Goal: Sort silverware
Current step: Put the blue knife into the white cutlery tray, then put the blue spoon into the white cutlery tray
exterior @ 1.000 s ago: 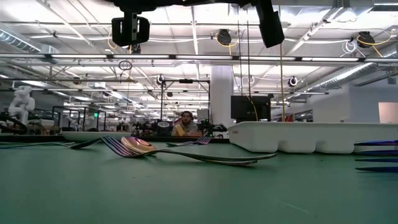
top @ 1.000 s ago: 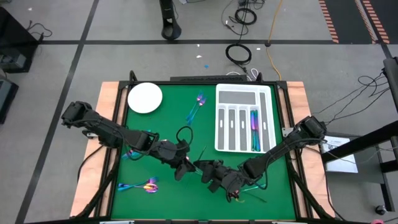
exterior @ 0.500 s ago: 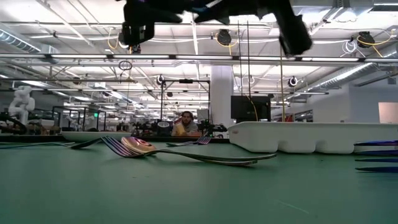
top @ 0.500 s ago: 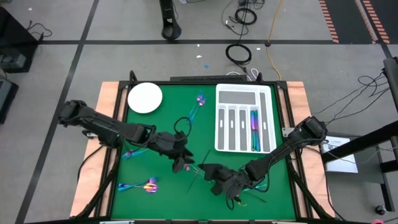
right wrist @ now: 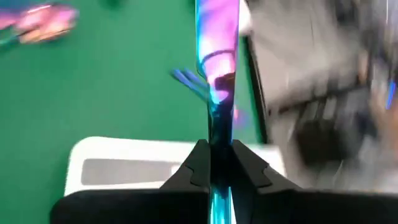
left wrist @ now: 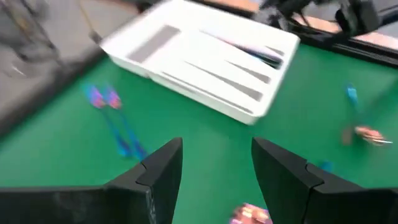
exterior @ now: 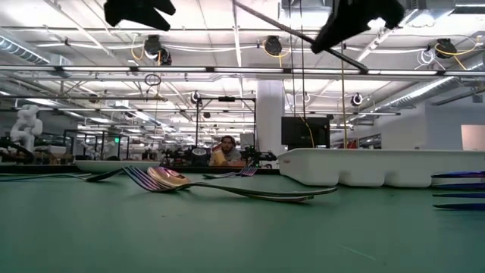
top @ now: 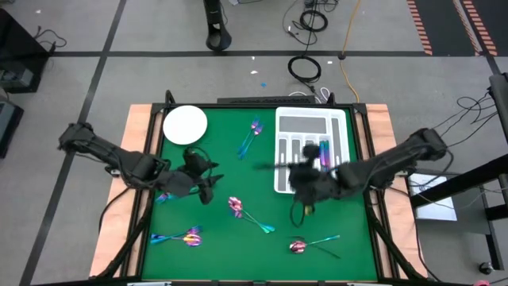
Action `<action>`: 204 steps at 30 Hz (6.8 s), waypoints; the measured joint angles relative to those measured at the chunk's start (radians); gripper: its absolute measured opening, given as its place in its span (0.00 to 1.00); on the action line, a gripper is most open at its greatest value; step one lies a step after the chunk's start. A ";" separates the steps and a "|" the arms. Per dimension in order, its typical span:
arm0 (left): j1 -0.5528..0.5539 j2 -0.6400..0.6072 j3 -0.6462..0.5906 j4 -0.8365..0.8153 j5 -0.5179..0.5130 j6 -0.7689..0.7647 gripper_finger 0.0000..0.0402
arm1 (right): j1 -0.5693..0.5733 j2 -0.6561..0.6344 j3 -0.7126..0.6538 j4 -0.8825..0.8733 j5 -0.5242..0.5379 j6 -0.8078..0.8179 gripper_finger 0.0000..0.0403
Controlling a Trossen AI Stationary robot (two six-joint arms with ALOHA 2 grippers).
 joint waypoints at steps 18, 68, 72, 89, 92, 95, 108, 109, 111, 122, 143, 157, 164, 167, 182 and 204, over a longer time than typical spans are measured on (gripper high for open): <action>-0.095 -0.012 -0.297 0.041 -0.452 -0.024 0.48 | -0.467 -0.085 -0.163 -0.371 -0.383 0.941 0.03; -0.137 -0.102 -0.284 0.109 -0.385 0.116 0.48 | -0.348 -0.085 -0.456 -0.224 -0.499 1.552 0.28; -0.137 -0.102 -0.284 0.120 -0.385 0.133 0.48 | -0.348 -0.085 -0.456 -0.224 -0.504 1.544 0.37; -0.137 -0.102 -0.284 0.363 -0.162 0.274 0.48 | -0.331 -0.085 -0.204 -0.128 -0.321 1.031 0.46; -0.137 -0.102 -0.284 0.400 -0.108 0.295 0.48 | -0.301 -0.085 -0.188 0.053 -0.285 0.810 0.46; -0.137 -0.094 -0.284 0.405 -0.096 0.280 0.48 | -0.264 -0.085 -0.188 0.250 -0.291 0.574 0.46; -0.163 -0.001 -0.292 0.112 0.116 -0.282 0.48 | -0.149 -0.039 -0.197 0.514 -0.288 0.219 0.46; -0.162 -0.001 -0.292 0.085 0.132 -0.323 0.48 | -0.149 -0.027 -0.198 0.519 -0.290 0.200 0.46; -0.158 -0.001 -0.288 0.026 0.163 -0.376 0.48 | -0.149 -0.001 -0.198 0.523 -0.294 0.170 0.46; -0.121 0.029 -0.270 -0.348 0.290 -0.547 0.48 | -0.149 0.031 -0.198 0.582 -0.293 0.154 0.46; -0.121 0.238 -0.270 -0.285 0.360 -0.429 0.48 | -0.138 -0.030 -0.197 0.551 -0.473 0.096 0.46; -0.117 0.247 -0.270 0.074 0.413 -0.181 0.48 | 0.012 -0.118 -0.197 0.560 -0.603 0.050 0.46; -0.064 0.247 -0.270 -0.029 0.412 -0.241 0.48 | 0.011 -0.118 -0.197 0.601 -0.576 0.045 0.46; -0.037 0.246 -0.269 -0.106 0.457 -0.280 0.48 | 0.011 -0.118 -0.197 0.595 -0.532 0.068 0.46; 0.168 0.246 -0.266 -0.302 0.511 -0.193 0.48 | 0.011 -0.118 -0.197 0.598 -0.526 0.063 0.46; 0.193 0.240 -0.410 -0.181 0.570 -0.209 0.48 | 0.011 -0.118 -0.197 0.597 -0.526 0.063 0.46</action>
